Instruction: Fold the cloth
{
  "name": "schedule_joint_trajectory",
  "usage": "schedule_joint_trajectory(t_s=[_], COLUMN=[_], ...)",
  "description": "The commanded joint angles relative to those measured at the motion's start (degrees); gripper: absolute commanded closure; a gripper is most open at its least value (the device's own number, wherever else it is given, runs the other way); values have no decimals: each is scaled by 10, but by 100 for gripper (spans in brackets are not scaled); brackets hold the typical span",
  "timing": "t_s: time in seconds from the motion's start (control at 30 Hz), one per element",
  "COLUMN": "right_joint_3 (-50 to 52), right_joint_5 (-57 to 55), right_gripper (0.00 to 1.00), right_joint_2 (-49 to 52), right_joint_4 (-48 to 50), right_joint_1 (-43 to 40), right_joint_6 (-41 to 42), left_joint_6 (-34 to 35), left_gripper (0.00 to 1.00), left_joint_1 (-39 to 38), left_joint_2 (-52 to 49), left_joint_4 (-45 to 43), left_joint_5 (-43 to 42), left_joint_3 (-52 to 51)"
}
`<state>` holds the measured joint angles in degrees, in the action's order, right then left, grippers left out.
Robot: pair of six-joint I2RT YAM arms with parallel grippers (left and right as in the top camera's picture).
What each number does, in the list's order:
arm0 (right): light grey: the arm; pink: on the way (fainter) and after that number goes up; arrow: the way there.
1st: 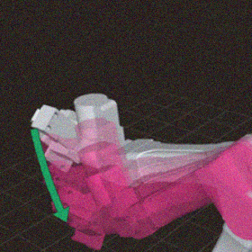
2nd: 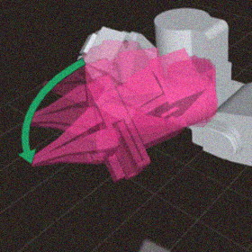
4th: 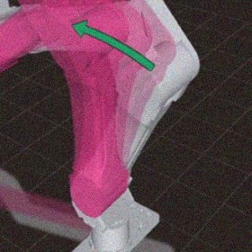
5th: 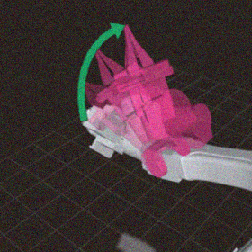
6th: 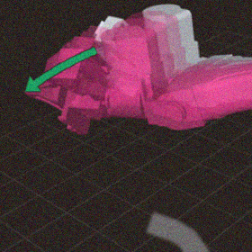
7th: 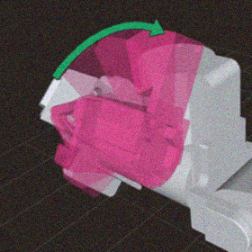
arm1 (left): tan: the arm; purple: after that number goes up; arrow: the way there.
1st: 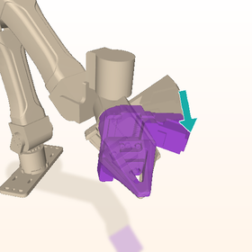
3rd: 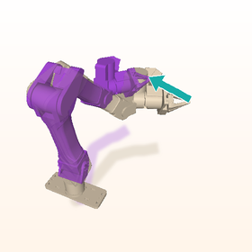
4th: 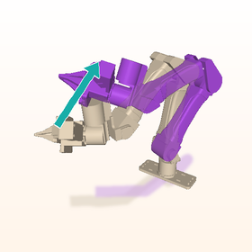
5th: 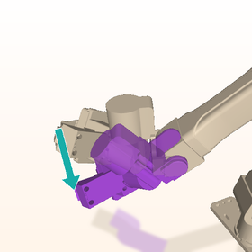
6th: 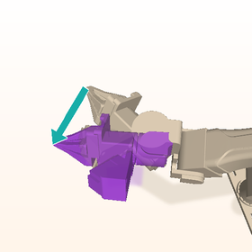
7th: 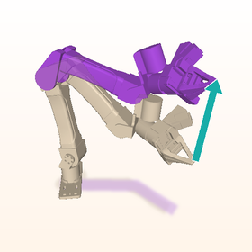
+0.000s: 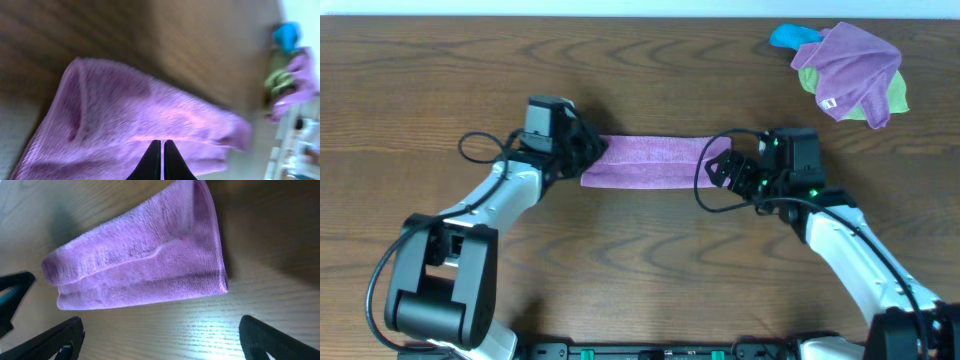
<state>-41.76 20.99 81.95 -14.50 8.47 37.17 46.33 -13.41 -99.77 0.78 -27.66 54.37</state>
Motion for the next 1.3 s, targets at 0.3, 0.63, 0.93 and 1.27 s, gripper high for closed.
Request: schedule_joint_trajectory(t_s=[0.3,0.63,0.93,1.27], right_joint_3=[133,163,164,164], right_joint_5=[34,-7,-15,-31], right_gripper=[2,7,12,18], right_joint_2=[12,21,114,215], right_joint_4=[158,226,332,462], right_joint_1=[-2,-2,-1,-1], right_joint_6=[106,128,156,162], left_joint_6=[-41,-39,-39,-39], left_gripper=[95,95,94,95], left_joint_1=[-24,-24,-24,-24], left_joint_2=[-42,-63,-63,-63], left_joint_4=[15,7,17,24], left_joint_5=[130,128,126,126], left_joint_3=[6,6,6,6])
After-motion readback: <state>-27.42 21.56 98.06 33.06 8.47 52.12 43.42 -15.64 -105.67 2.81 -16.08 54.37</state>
